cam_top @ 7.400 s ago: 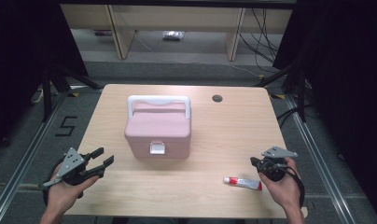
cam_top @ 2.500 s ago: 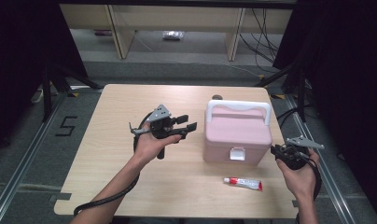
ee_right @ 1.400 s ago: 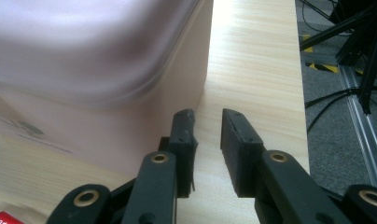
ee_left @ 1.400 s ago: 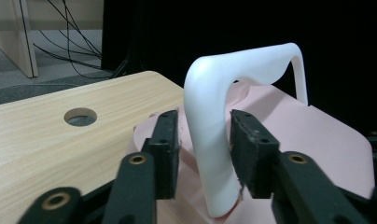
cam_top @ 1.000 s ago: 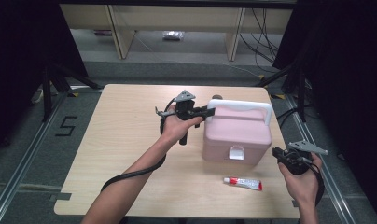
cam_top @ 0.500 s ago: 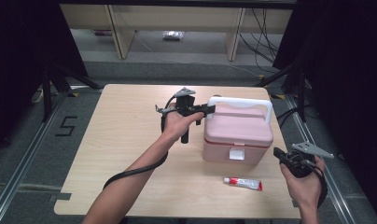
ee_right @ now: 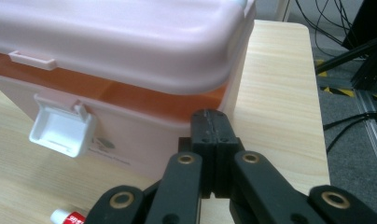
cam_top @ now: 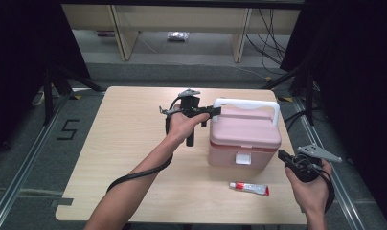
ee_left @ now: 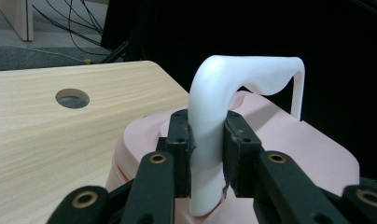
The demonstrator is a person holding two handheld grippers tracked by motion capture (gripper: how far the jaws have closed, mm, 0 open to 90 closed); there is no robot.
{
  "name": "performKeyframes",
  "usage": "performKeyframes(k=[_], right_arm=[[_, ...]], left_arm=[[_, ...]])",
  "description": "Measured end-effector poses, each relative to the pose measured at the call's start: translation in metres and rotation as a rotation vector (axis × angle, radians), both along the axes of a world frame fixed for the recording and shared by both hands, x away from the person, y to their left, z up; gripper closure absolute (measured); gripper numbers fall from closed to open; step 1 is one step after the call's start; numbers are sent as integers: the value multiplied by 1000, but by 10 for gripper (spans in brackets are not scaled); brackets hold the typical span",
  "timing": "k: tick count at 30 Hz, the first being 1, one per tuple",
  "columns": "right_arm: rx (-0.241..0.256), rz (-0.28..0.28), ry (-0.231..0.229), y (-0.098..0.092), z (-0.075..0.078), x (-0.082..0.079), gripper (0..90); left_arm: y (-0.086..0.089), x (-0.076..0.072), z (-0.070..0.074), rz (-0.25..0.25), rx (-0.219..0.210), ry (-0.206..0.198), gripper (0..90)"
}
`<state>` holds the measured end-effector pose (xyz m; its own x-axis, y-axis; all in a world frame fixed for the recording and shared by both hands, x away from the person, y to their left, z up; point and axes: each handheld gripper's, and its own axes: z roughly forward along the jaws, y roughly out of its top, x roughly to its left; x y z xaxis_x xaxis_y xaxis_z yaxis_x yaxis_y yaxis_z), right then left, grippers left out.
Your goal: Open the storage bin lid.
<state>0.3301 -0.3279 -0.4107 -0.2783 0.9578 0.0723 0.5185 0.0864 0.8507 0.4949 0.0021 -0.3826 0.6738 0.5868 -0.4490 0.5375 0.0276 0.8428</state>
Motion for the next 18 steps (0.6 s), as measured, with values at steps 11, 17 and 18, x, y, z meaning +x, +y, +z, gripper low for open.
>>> performKeyframes(k=[11, 17, 18], right_arm=[[22, 10, -24, 7, 5, 4, 900], [-1, 13, -72, 5, 6, 6, 900], [-1, 13, -72, 5, 6, 6, 900]], left_arm=[[1, 3, 2, -11, -12, 16, 739], [3, 4, 1, -12, -37, 8, 731], [3, 4, 1, -12, -37, 8, 704]])
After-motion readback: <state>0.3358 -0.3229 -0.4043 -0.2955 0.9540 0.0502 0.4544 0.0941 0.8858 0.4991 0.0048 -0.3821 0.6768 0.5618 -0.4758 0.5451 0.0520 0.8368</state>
